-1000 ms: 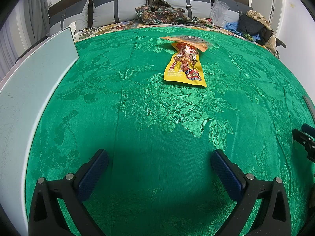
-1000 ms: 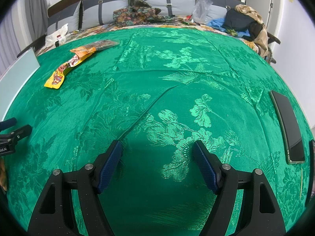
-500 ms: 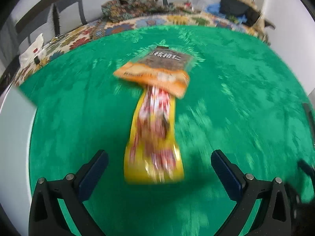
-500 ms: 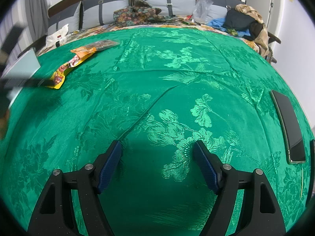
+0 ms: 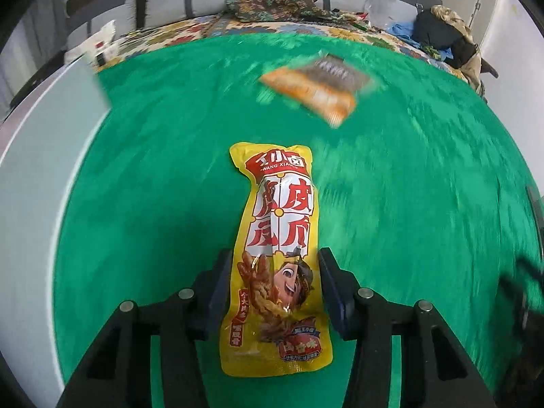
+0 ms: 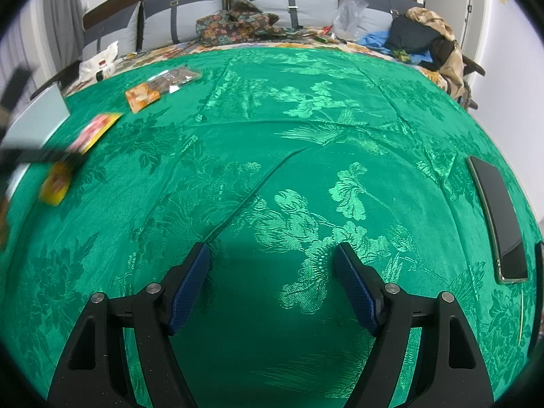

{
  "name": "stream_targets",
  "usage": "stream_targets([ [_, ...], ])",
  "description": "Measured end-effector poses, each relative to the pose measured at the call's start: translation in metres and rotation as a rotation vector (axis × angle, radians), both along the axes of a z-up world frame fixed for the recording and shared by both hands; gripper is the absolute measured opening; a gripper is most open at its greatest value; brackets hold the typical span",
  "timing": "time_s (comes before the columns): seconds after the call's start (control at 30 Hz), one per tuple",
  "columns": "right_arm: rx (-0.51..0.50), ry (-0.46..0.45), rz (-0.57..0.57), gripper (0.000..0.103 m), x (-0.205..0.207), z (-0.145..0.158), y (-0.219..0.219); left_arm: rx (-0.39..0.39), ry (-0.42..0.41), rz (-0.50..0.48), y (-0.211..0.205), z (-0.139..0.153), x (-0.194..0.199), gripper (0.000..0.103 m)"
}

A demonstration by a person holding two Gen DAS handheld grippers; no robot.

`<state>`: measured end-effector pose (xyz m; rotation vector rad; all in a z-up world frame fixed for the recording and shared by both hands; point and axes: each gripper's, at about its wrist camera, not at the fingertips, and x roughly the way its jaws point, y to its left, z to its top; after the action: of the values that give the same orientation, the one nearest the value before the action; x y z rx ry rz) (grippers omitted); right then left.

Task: Organize snacks
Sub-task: 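Lower the left tool onto the yellow cartoon-printed pack and close it, then hold the yellow pack in the left tool while right tool grasps the walnut bag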

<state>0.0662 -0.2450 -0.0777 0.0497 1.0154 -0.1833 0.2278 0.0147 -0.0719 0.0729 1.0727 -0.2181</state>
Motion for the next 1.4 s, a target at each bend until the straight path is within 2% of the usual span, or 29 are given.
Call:
stream_targets([
  [0.07,0.000,0.000,0.000,0.079,0.000,0.000,0.000,-0.004,-0.004,0.012,0.011,0.002,-0.016,0.052],
  [0.13,0.000,0.000,0.000,0.079,0.000,0.000,0.000,-0.025,-0.006,0.022,0.022,0.002,-0.022,0.071],
  [0.17,0.000,0.000,0.000,0.079,0.000,0.000,0.000,-0.028,-0.011,0.040,0.027,0.001,-0.020,0.085],
  [0.27,0.000,0.000,0.000,0.079,0.000,0.000,0.000,-0.027,-0.052,0.070,0.036,-0.004,-0.010,0.092],
  [0.37,-0.003,0.001,-0.002,0.079,0.000,0.000,0.000,0.032,-0.115,0.058,0.037,-0.011,-0.008,0.103],
  [0.43,-0.005,0.002,-0.004,0.079,0.000,0.000,0.000,0.012,-0.133,0.066,0.040,-0.012,-0.010,0.103],
  [1.23,-0.010,0.009,-0.016,0.084,0.000,0.000,-0.003,0.012,-0.133,0.064,0.040,-0.014,-0.007,0.103],
  [1.33,-0.090,0.095,0.003,0.083,0.023,0.010,0.008,0.012,-0.133,0.064,0.039,-0.013,-0.007,0.103],
  [1.4,-0.079,0.056,0.054,0.083,0.046,0.027,0.024,0.012,-0.133,0.064,0.039,-0.014,-0.007,0.103],
])
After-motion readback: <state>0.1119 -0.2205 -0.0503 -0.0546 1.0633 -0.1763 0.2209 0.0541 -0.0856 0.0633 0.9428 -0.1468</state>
